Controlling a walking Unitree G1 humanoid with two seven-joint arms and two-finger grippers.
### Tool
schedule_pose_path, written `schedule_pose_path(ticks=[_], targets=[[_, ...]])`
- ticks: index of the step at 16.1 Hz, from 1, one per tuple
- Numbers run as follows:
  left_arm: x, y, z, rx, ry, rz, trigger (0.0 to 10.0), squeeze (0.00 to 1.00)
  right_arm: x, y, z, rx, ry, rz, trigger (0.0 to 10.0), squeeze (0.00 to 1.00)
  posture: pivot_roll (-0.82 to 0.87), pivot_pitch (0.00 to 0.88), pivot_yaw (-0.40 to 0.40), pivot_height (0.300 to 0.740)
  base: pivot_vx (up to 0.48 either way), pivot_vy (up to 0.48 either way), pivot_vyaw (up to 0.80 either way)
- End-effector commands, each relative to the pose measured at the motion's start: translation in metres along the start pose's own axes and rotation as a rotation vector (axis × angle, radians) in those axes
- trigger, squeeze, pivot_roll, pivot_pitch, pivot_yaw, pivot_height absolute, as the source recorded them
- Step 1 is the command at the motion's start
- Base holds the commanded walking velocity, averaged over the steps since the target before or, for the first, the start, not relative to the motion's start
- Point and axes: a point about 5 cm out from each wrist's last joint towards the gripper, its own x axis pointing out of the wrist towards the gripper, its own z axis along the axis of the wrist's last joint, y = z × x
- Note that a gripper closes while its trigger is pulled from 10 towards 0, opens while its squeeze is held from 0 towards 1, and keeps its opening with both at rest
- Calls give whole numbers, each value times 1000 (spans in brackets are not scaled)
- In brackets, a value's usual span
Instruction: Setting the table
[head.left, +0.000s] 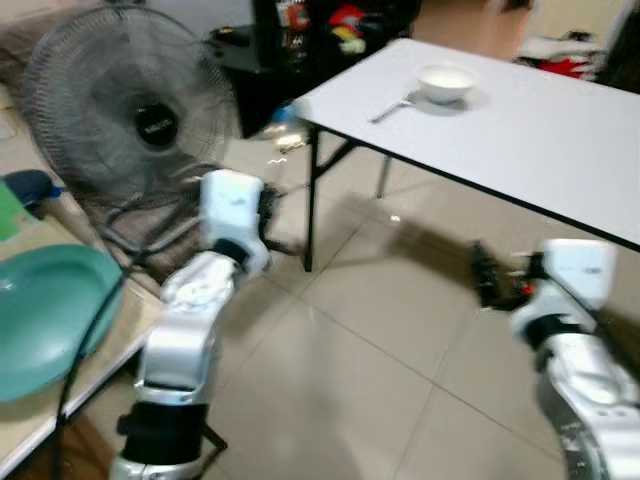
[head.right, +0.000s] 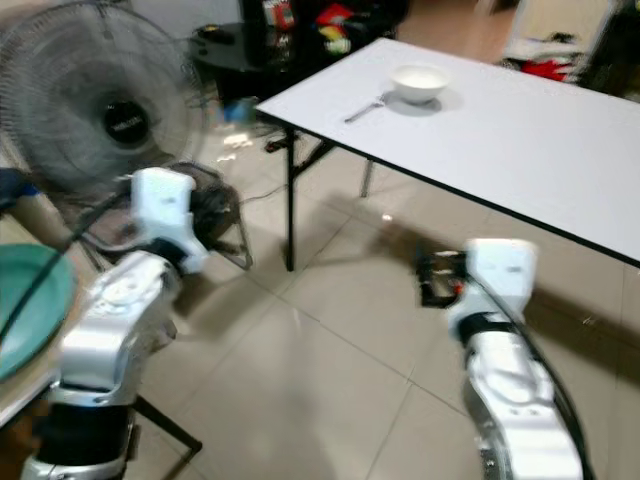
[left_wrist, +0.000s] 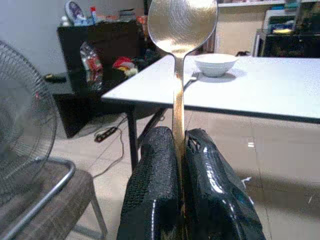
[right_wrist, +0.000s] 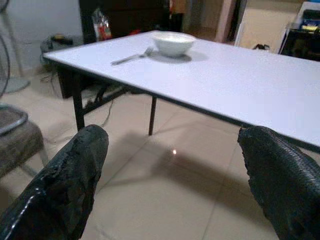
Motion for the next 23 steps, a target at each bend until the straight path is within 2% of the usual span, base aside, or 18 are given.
schedule_pose_path(ticks=[1,6,13,19,23], targets=[[-1,7,-2,8,9,22,10000,0,-4,3,1,5,-6,12,10000,0,-62,0,38,740,386,0,-800],[3,-3,-4,-6,12,-28,10000,0,-7,-1,4,0,-8,3,10000,0,-79,0,47,740,385,0,-800],[0,-6,-9,-1,26,-45,10000,0,-9,2,5,-10,-5,29,10000,0,-78,0,47,740,378,0,-757],[0,-7,-13,11,43,-70,10000,0,-12,4,2,27,1,25,10000,0,-71,0,60,740,368,0,0],[4,-15,-18,16,65,-105,10000,0,-11,4,-1,2,17,57,10000,0,-86,0,69,740,364,0,0]])
